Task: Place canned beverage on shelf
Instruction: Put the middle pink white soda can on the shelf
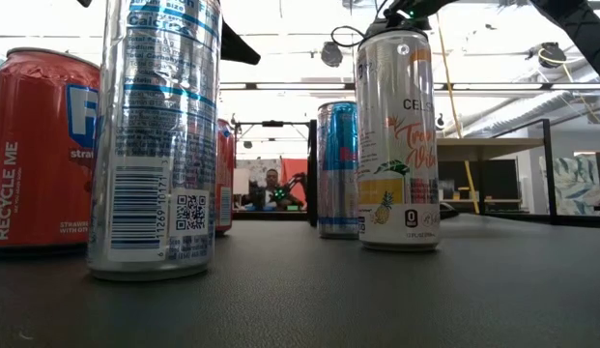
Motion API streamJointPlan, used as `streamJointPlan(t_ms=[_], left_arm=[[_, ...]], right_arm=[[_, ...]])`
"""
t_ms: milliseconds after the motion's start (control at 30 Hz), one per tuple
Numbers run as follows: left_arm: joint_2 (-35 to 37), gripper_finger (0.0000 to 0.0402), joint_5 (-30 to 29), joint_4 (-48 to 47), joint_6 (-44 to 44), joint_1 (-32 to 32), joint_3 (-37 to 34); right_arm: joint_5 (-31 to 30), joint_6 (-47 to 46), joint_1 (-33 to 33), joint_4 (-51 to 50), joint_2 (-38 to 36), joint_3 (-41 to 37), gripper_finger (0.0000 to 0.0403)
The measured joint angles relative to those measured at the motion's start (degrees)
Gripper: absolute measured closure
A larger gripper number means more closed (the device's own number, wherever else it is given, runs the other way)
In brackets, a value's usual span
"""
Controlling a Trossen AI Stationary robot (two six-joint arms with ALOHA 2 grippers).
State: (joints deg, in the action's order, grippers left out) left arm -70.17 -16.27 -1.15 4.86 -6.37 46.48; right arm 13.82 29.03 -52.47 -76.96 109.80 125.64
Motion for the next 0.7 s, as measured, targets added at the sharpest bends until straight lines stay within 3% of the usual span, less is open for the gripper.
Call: streamJointPlan(t_ms=[700], left_arm=[[0.0, 0.0402, 1.5, -1.2, -0.1, 0.0, 0.0]], right_arm=[[0.3, -0.6, 0.0, -0.7, 2.4, 0.0, 0.0131]])
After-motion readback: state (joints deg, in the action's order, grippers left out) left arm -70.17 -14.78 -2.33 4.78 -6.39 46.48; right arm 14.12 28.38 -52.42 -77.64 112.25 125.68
